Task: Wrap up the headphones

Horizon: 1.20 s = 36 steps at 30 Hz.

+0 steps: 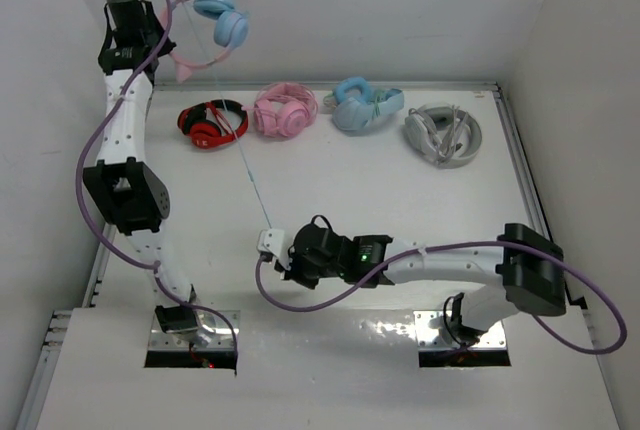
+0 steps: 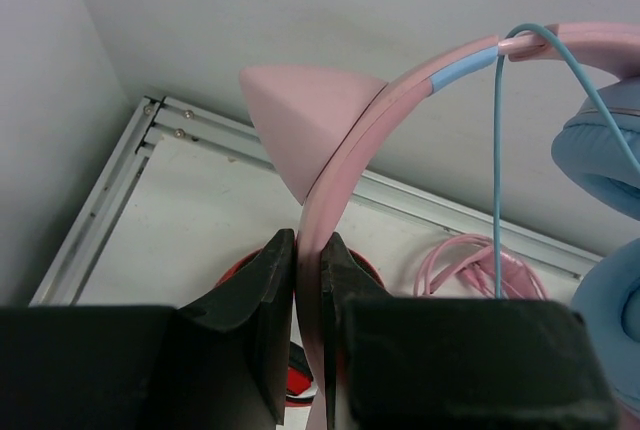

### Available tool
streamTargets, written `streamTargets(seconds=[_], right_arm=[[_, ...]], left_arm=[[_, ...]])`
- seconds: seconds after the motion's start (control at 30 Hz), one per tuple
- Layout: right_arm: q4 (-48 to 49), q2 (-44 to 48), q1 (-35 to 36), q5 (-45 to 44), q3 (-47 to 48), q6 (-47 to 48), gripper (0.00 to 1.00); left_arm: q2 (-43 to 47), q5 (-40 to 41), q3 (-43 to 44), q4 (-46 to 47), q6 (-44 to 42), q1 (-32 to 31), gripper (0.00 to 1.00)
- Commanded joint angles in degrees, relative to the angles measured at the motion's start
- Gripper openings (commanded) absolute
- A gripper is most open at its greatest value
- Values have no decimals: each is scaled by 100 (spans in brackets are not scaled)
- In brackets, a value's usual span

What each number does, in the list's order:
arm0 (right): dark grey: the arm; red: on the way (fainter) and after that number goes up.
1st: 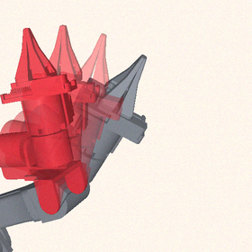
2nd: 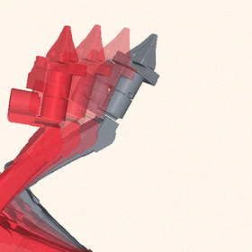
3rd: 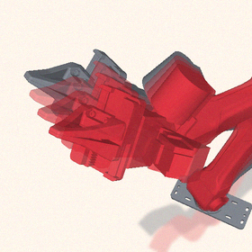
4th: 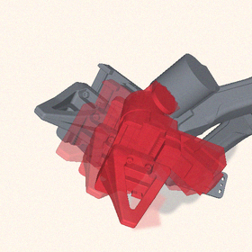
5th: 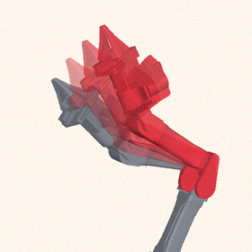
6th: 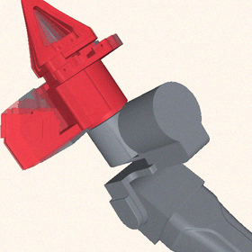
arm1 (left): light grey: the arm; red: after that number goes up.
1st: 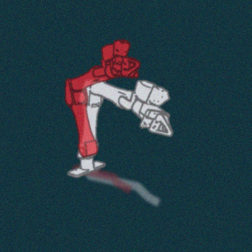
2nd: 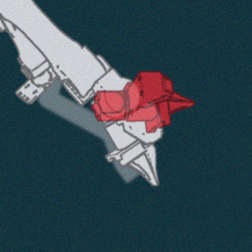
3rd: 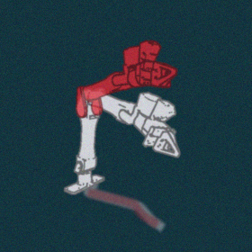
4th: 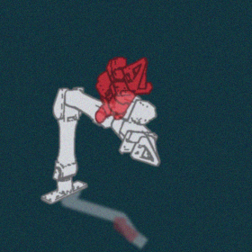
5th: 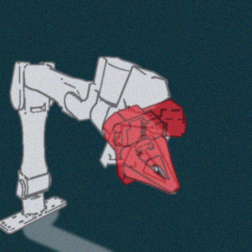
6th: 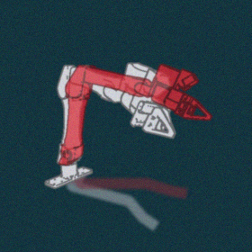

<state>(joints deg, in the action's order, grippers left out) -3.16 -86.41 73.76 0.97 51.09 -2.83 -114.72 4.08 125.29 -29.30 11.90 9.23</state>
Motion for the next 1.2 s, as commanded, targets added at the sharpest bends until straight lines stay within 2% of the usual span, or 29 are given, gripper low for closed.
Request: streamTargets(seconds=[0.0,0.07,0.13,0.2,0.23,0.33,0.4,0.53,0.67,0.8,0.9,1.03,1.13,1.17], right_arm=[[158,432,104,114,129,-139,0],[53,694,104,-97,251,-69,0],[-140,932,104,-603,357,167,0],[-351,1221,95,-1175,612,518,0],[-404,1293,78,-1761,726,894,0],[-493,1355,-159,-2477,1392,1511,0],[-449,1311,-606,-2716,1648,1741,0],[-230,1136,-1555,-2646,2307,1953,0],[174,951,-2583,-2593,2765,1900,0],[62,705,-3095,-2331,3633,1734,0],[-219,503,-3157,-2155,4109,1803,0],[-545,441,-3166,-1829,4471,1698,0],[-424,739,-3166,-1724,3797,1602,0],[-344,983,-3166,-1732,3533,1584,0]], left_arm=[[-59,164,285,706,-19,61,0],[-60,242,128,733,-371,-35,0],[10,348,-92,803,-1082,-202,0],[299,322,-714,1039,-1888,-343,0],[423,331,-961,1162,-2119,-483,0],[1273,296,-2364,1663,-2849,-781,0],[1582,252,-2815,1848,-3392,-1132,0],[2329,76,-3834,1779,-4256,-1661,0],[2717,487,-4530,1725,-4985,-2258,0],[2850,656,-5216,1884,-5198,-2742,0],[2727,525,-5252,1902,-4954,-2848,0],[2323,16,-4656,1578,-4189,-2805,0],[1945,-792,-3795,858,-3381,-2506,0],[1875,-1334,-3584,725,-3004,-2244,0]])
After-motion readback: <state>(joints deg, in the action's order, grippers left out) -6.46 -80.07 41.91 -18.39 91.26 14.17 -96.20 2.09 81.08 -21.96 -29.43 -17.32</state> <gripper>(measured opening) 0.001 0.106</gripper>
